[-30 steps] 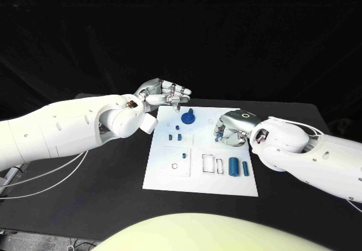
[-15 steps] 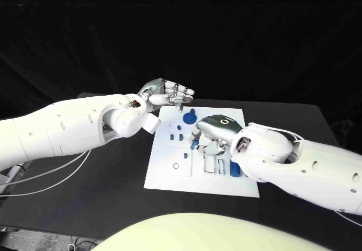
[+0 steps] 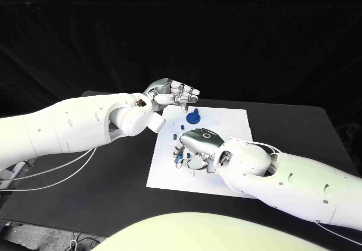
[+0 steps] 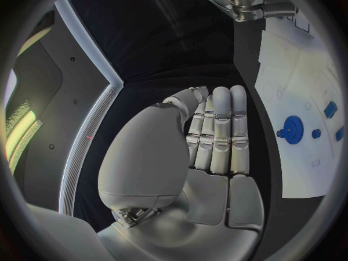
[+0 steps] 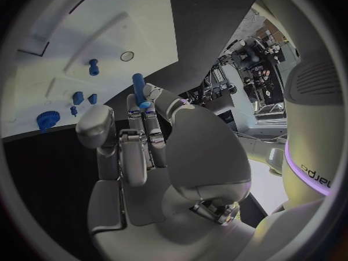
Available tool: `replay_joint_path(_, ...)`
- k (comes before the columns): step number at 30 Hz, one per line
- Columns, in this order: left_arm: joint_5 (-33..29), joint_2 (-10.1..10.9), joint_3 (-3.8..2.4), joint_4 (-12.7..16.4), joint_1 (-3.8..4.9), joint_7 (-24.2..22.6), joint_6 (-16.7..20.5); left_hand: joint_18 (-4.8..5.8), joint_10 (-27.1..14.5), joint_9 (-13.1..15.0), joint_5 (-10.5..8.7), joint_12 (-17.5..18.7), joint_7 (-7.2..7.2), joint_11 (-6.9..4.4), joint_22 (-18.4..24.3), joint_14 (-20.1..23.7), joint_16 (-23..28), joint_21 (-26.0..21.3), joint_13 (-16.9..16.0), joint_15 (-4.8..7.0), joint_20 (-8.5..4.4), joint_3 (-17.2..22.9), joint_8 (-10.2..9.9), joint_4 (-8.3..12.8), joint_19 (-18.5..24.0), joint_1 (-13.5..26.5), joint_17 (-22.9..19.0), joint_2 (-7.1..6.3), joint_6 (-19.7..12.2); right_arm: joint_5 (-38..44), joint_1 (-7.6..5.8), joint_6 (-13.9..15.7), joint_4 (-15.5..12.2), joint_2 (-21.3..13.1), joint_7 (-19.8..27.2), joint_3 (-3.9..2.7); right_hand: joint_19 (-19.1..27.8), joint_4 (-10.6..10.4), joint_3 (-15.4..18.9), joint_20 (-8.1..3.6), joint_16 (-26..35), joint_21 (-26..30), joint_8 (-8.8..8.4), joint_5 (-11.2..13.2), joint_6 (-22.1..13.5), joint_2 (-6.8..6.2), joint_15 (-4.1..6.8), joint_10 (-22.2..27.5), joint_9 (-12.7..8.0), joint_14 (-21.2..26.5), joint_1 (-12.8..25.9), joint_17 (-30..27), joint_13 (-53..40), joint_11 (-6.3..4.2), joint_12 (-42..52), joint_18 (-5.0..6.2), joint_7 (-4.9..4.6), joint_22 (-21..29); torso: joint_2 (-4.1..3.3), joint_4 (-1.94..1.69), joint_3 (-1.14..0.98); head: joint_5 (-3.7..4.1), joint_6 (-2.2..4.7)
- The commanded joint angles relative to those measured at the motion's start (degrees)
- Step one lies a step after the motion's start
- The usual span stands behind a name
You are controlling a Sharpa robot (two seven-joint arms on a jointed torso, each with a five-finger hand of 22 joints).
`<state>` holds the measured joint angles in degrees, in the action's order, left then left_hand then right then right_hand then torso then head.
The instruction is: Assemble the parts on the task board
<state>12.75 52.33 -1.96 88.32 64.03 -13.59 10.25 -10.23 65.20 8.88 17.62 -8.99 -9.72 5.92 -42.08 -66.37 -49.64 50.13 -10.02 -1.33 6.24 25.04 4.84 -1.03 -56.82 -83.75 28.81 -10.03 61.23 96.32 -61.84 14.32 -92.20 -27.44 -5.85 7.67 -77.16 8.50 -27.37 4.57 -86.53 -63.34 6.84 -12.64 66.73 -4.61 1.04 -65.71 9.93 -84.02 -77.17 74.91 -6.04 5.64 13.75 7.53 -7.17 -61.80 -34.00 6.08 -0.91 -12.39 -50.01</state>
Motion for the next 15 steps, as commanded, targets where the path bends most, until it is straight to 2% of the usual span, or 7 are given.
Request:
replay_joint_path(1,-0.46,-0.16,-0.05,0.14,0.08,-0.34,-0.95,-0.37,-0.45,-0.07,0.07,-0.16,-0.14,0.06,0.07,0.33,0.26,-0.28,-0.08,0.06,-0.01,-0.25,0.02,0.04,0.53,0.11,-0.08,0.64,-0.32,0.42,0.53,0.01,1.24,0.65,1.16,0.07,0.07,0.31,-0.48,-0.18,-0.17,-0.08,-0.31,-0.29,-0.15,1.63,0.17,-2.54,0.06,-4.78,-2.20,9.83,-2.02,-2.18,0.19,-1.03,-0.39,-0.04,0.00,-0.02,-0.06,-0.35,0.01)
replay_joint_path(11,-0.46,-0.14,-0.05,0.12,0.08,-0.28,-1.06,-0.37,-0.45,-0.07,0.07,-0.16,-0.14,0.06,0.07,0.33,0.26,-0.28,-0.08,0.06,-0.01,-0.25,0.02,0.04,0.53,0.11,-0.08,0.64,-0.32,0.65,1.77,-0.88,4.65,2.21,1.04,0.36,0.10,0.33,-0.60,-0.15,-0.22,-0.12,-0.42,-0.51,-0.29,1.61,0.12,-2.39,0.06,-4.80,-2.07,9.91,-2.07,-2.11,0.09,-1.03,-0.47,-0.11,-0.01,0.09,-0.10,-0.81,0.01)
replay_joint_path(15,-0.46,-0.21,-0.05,0.11,0.08,-0.25,-1.12,-0.37,-0.45,-0.07,0.07,-0.16,-0.14,0.06,0.07,0.33,0.26,-0.28,-0.08,0.06,-0.01,-0.25,0.02,0.04,0.53,0.11,-0.08,0.64,-0.32,0.80,2.11,-1.28,5.35,2.44,0.97,0.43,0.11,0.34,-0.63,-0.14,-0.23,-0.13,-0.44,-0.55,-0.32,1.61,0.11,-2.36,0.06,-4.80,-2.05,9.92,-2.08,-2.09,0.07,-1.03,-0.48,-0.13,-0.01,0.02,-0.13,-0.79,0.01)
